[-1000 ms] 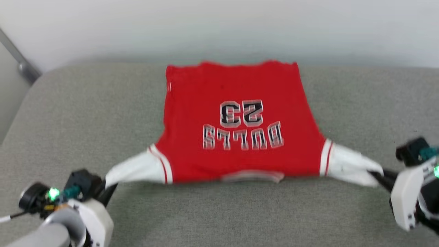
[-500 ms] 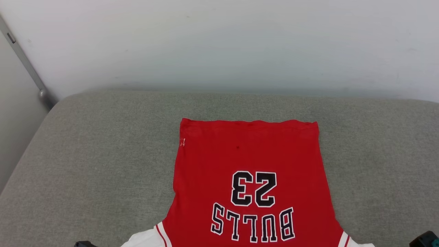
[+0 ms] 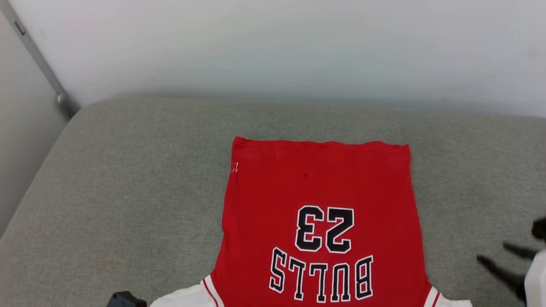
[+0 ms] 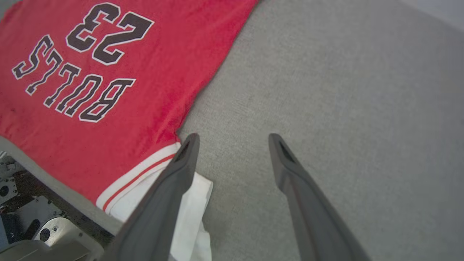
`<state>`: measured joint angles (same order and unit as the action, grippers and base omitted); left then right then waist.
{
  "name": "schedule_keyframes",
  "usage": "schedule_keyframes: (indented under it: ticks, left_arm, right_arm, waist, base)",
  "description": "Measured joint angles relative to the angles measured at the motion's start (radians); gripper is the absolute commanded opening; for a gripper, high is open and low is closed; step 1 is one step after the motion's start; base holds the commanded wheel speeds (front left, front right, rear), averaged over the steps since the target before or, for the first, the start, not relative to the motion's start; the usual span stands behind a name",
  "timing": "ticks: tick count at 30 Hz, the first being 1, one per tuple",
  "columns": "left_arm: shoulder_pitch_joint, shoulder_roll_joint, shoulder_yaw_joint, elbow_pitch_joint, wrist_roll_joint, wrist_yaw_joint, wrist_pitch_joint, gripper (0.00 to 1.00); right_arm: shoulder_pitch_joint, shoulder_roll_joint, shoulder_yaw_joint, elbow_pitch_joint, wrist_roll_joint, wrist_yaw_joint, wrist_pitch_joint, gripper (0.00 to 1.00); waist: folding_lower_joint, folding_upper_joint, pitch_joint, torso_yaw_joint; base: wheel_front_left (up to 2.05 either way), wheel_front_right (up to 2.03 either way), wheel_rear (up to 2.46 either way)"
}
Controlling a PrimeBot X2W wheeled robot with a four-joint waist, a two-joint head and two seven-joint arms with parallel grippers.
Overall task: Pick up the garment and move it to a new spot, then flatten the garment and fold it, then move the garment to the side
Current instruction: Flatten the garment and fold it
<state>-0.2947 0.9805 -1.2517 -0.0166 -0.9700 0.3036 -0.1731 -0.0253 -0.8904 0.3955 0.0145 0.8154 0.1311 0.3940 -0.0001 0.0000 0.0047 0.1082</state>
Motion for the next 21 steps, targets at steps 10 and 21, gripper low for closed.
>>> schedule_keyframes:
  ticks: [10,21]
  left_arm:
    - [-0.107,-0.057,0.0,-0.02,0.101,-0.001,0.017,0.0]
    - [-0.197,-0.136,0.005,-0.031,0.182,0.009,0.003,0.0]
  right_arm:
    - [-0.431,-0.005,-0.064,-0.04,-0.076,0.0,0.286,1.0]
    - [-0.84,-0.021,0.073,0.161,-0.09,0.0,0.754,1.0]
  waist:
    - [0.0001,0.0,0.12,0.074]
    - [0.0003,0.0,0.294,0.179]
  base:
    - [0.0,0.0,0.0]
    - [0.0,0.0,0.0]
